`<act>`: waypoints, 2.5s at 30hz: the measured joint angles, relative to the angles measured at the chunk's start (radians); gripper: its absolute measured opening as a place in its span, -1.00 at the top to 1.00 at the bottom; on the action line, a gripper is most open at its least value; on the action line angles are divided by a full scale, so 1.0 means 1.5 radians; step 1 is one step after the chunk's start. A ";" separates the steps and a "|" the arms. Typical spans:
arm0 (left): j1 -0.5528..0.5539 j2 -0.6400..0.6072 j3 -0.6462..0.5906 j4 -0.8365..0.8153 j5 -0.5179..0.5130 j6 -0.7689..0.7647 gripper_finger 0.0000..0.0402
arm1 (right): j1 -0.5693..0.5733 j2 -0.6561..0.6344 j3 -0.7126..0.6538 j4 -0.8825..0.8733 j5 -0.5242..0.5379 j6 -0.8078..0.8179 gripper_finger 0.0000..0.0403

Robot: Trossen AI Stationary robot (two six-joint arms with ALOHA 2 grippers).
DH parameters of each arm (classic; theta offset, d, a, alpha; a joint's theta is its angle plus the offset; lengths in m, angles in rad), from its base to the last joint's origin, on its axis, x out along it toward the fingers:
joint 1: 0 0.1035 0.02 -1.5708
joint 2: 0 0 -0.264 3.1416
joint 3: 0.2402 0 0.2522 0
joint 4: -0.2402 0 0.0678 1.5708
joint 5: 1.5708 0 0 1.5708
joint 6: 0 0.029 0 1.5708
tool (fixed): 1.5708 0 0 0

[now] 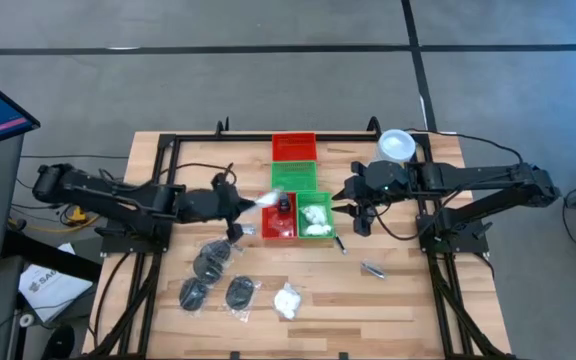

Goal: Pick & Place Travel size toiletries
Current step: Put the white cotton pack into the bottom green bin

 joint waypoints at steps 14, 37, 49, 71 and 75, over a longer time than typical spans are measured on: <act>-0.001 0.058 0.000 0.189 0.150 0.041 1.00 | 0.020 0.028 0.001 0.062 -0.005 -0.045 0.41; 0.002 0.162 0.000 0.345 0.205 0.055 1.00 | 0.057 0.079 0.000 0.133 -0.009 -0.121 0.41; 0.002 0.161 0.000 0.382 0.214 0.071 1.00 | 0.057 0.079 0.000 0.150 -0.008 -0.128 0.47; 0.002 0.161 0.000 0.385 0.157 0.102 0.85 | 0.055 0.079 0.000 0.120 0.030 -0.154 1.00; 0.002 0.161 0.000 0.385 0.150 0.102 0.74 | 0.046 0.079 0.000 0.105 0.041 -0.143 1.00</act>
